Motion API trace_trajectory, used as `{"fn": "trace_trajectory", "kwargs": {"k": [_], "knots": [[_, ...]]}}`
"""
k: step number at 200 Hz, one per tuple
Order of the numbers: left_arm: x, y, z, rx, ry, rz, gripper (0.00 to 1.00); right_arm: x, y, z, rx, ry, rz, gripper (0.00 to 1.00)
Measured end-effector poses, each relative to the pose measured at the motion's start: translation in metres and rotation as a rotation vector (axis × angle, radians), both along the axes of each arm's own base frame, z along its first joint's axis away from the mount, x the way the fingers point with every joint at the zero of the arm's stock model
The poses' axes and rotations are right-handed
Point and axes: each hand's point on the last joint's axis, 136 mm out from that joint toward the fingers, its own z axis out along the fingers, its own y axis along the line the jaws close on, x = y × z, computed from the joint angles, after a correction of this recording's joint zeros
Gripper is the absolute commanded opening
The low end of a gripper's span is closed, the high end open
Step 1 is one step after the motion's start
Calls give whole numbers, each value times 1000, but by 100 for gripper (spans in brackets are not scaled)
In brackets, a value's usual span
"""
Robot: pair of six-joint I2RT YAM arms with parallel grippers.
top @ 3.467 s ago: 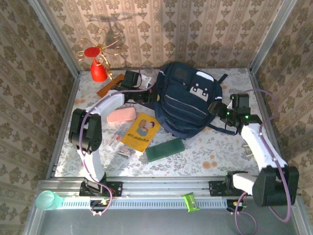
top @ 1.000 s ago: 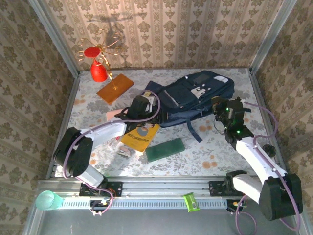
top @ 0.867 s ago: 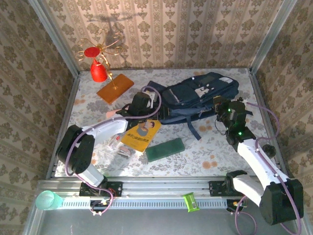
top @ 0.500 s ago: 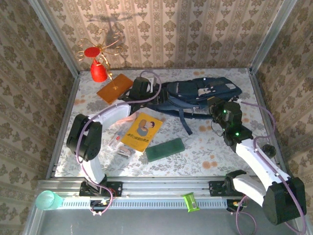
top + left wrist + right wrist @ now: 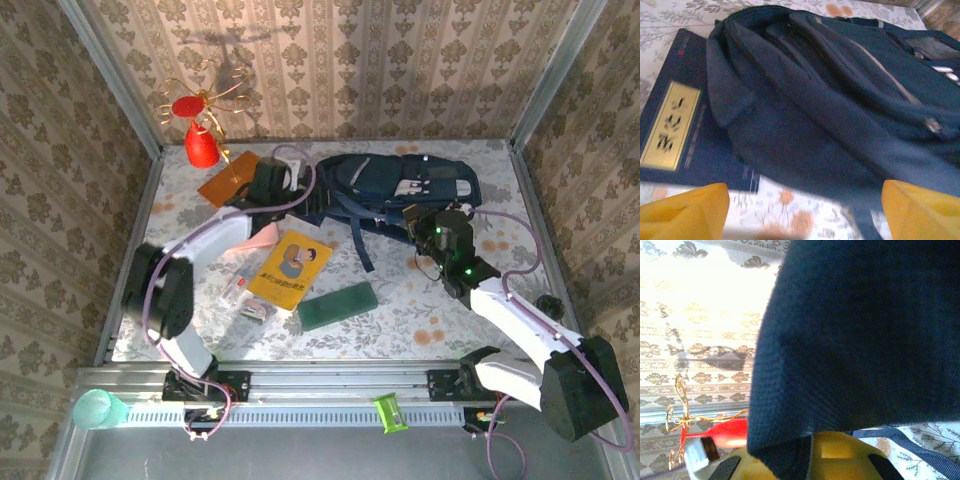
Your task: Pack the student bag
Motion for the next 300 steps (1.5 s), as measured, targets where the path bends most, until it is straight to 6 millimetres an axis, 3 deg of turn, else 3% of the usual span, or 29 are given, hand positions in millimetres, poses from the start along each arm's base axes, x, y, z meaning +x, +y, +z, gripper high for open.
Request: {"fn": "trace_trajectory", "kwargs": {"k": [25,53,73,138,172,234,300], "knots": [[-49,-1,5,-9,-47,-47,77,-1,3,6,-4,-21,-14,7],[-104,-39,-2,14,-132,-183,75,2,10,20,2,-46,-17,6],[-123,-61,-11,33,-177,-246,72,9,16,32,14,-62,-14,6],[-106,-108,-20,90,-387,-275,59,17,20,42,26,-77,-12,6],[-91,-116,-17,105,-455,-244,52,17,21,41,26,-75,-12,6],[-75,-125,7,65,-529,-198,44,18,22,39,28,-73,-11,6],[-61,-133,7,62,-539,-184,30,18,22,39,28,-72,-12,6]]}}
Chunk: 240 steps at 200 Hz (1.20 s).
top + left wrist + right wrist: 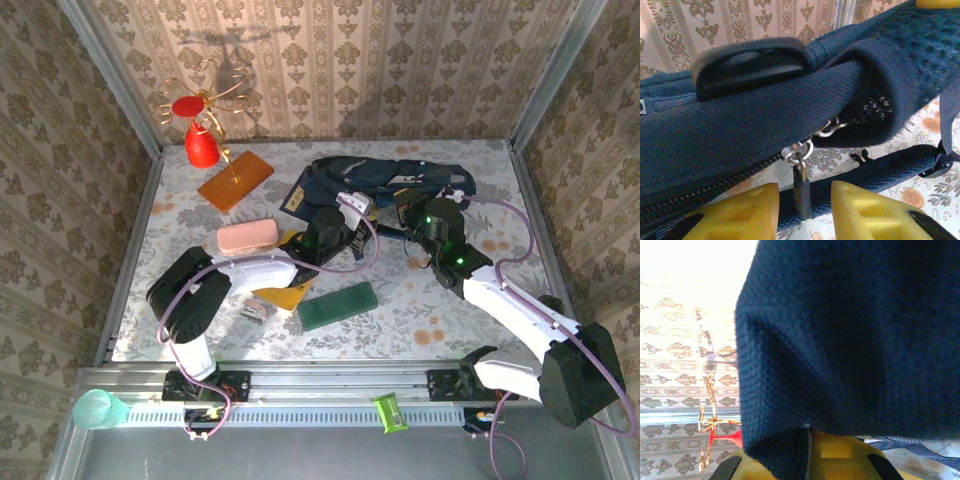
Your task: Pack the student bag
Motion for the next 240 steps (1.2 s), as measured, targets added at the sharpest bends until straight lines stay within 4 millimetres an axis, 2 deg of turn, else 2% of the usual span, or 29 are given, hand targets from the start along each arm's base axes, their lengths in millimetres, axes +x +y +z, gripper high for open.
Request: {"fn": "trace_trajectory", "kwargs": {"k": [50,90,115,149,177,240], "knots": [[7,3,-5,4,9,15,18,0,0,0,0,0,0,6],[9,5,-4,-9,19,19,0,0,0,1,0,-2,0,6],[9,5,-3,-17,21,10,0,-2,-2,0,-3,-3,-2,6],[5,11,-14,-7,47,-9,0,-8,-12,-15,-18,18,-14,6],[6,26,-24,-3,89,2,0,-11,-28,-31,-39,46,-32,5],[17,71,-47,63,156,93,0,-22,-77,-78,-106,165,-80,5]]}}
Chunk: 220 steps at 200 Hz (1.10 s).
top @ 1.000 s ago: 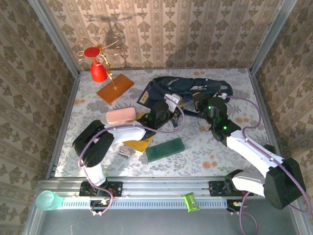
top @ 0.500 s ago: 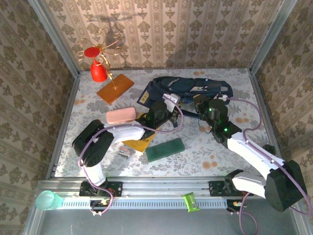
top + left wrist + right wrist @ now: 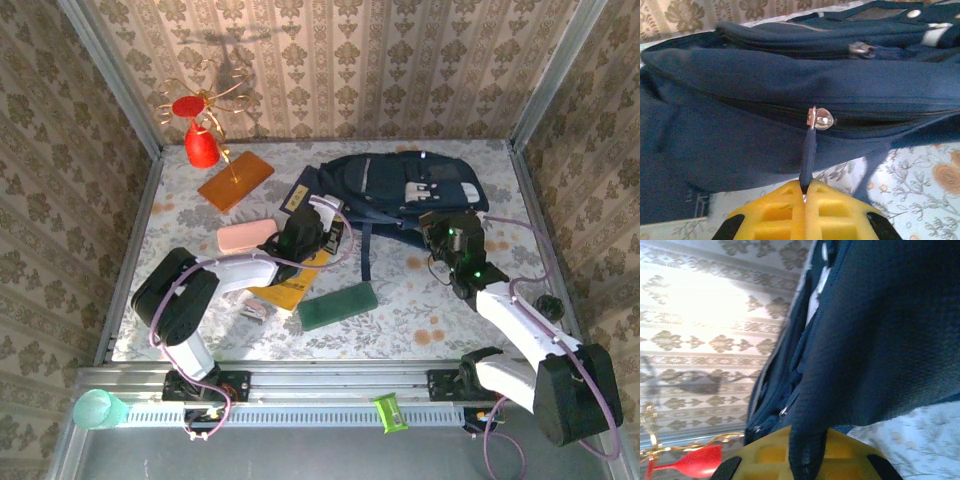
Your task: Pack the student bag
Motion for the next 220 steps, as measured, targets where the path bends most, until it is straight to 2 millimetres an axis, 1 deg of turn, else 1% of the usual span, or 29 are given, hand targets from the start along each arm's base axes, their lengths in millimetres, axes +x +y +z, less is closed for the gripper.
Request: {"fn": "trace_trajectory", "kwargs": {"k": [33,58,71,80,96,100,106,113,125,133,144,165,193,220], "knots": [[1,16,-8,54,30,18,0,-5,-21,-16,-86,64,16,7],[-1,23,-17,87,64,20,0,2,-39,-32,-143,136,23,10],[-7,19,-20,92,80,-3,0,9,-47,-39,-172,181,39,10],[-13,14,-22,93,87,-26,0,15,-50,-41,-188,199,51,9],[-25,2,-23,93,94,-71,0,26,-52,-38,-210,201,76,8],[-28,0,-23,93,94,-81,4,27,-52,-37,-214,198,81,8],[-32,-5,-23,94,92,-100,14,28,-52,-36,-216,194,87,7],[-37,-10,-22,100,88,-123,23,27,-51,-35,-217,190,96,7],[-40,-16,-21,109,77,-157,39,27,-48,-35,-221,188,114,7],[-39,-20,-22,119,74,-173,47,26,-48,-35,-223,189,120,7],[-34,-23,-23,148,63,-189,53,24,-47,-35,-229,192,126,7],[-23,-26,-28,211,46,-213,60,22,-46,-30,-238,180,142,7],[-5,-26,-29,262,33,-251,60,22,-44,-28,-232,174,150,8],[15,-25,-26,263,38,-289,64,22,-43,-28,-229,171,149,8]]}}
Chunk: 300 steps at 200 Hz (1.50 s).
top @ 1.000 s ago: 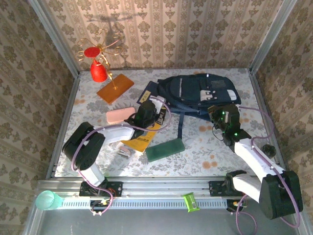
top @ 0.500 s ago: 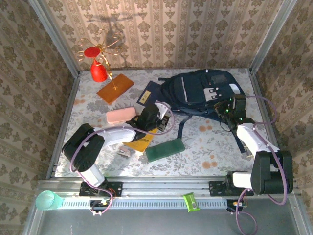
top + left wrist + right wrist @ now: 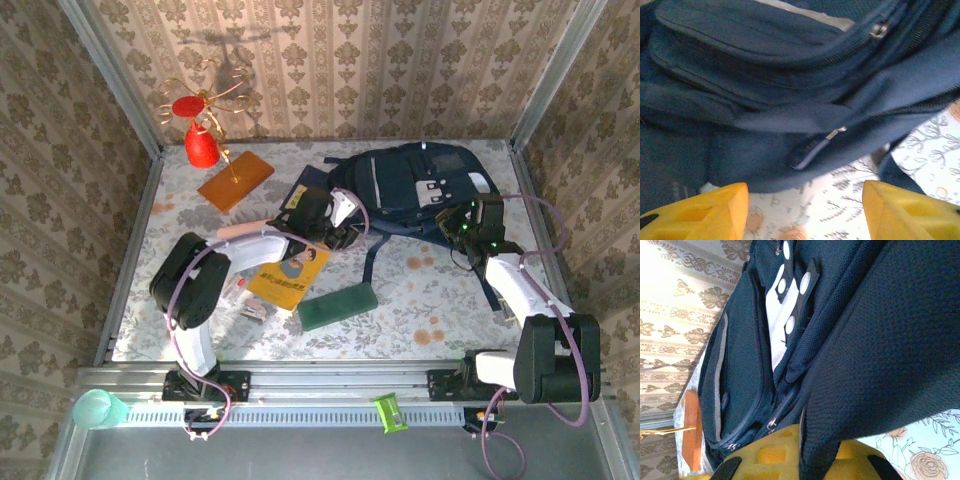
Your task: Pack the student bag
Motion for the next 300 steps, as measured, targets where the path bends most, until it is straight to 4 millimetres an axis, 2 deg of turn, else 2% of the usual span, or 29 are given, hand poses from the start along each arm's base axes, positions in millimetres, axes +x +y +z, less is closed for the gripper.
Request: {"fn": "trace_trajectory", "kwargs": {"k": [25,59,102,173,214,258,300], "knots": [[9,-1,-1,-4,28,-46,64,0,0,0,1,0,2,8],[-1,-6,-11,-8,84,-123,64,0,0,0,1,0,2,8],[-4,-6,-30,14,143,-154,64,0,1,0,2,0,2,9],[8,-23,-31,-11,144,-190,62,0,3,-1,21,4,3,9],[6,-31,-35,-26,171,-228,53,0,3,-1,30,5,2,9],[-1,-32,-39,-32,202,-258,33,0,3,-1,30,5,3,9],[-4,-25,-44,-47,230,-268,20,0,4,-5,32,17,3,9]]}}
